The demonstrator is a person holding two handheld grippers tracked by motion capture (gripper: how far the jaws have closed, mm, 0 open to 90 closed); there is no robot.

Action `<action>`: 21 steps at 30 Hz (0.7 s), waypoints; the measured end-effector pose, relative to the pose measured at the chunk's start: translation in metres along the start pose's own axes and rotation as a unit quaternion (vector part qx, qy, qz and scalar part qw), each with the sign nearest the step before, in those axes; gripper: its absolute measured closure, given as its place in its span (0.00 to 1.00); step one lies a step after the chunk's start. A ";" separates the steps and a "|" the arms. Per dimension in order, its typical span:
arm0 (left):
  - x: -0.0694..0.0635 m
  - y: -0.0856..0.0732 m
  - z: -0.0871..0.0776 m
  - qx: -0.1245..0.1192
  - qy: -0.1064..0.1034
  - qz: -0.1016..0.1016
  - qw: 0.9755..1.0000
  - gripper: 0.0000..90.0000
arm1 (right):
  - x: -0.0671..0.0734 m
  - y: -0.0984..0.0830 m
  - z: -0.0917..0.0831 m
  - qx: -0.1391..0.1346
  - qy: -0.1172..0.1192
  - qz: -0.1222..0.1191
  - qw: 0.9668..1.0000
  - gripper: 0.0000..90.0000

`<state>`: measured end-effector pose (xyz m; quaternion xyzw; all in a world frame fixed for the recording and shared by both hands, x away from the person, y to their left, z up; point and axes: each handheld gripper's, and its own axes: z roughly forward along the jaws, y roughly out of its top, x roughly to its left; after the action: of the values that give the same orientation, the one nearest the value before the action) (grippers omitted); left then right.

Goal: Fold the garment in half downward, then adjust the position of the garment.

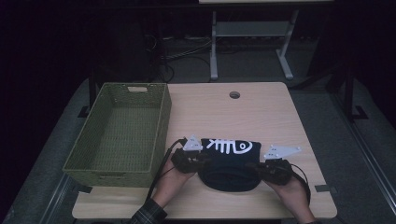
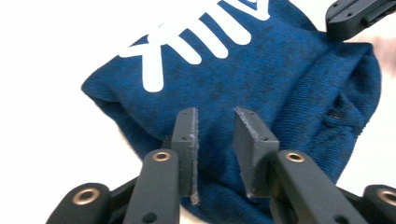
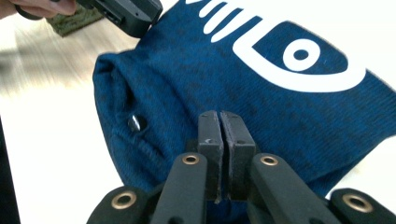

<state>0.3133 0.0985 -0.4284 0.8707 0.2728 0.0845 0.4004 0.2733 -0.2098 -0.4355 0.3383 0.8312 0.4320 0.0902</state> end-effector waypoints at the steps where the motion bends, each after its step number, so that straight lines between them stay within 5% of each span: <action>1: 0.002 0.000 -0.001 -0.002 0.003 -0.003 1.000 0.75 | -0.001 0.002 0.000 -0.002 -0.001 -0.001 1.000 0.96; 10: 0.012 -0.001 -0.003 -0.005 0.021 -0.022 1.000 0.54 | -0.011 0.027 0.003 -0.027 -0.013 -0.009 1.000 1.00; 21: 0.018 -0.004 -0.001 -0.004 0.025 -0.042 0.999 0.37 | -0.022 0.055 0.038 -0.031 -0.005 -0.005 0.999 1.00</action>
<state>0.3262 0.1108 -0.4324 0.8543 0.3191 0.0907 0.4002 0.3332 -0.1775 -0.4190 0.3331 0.8185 0.4556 0.1072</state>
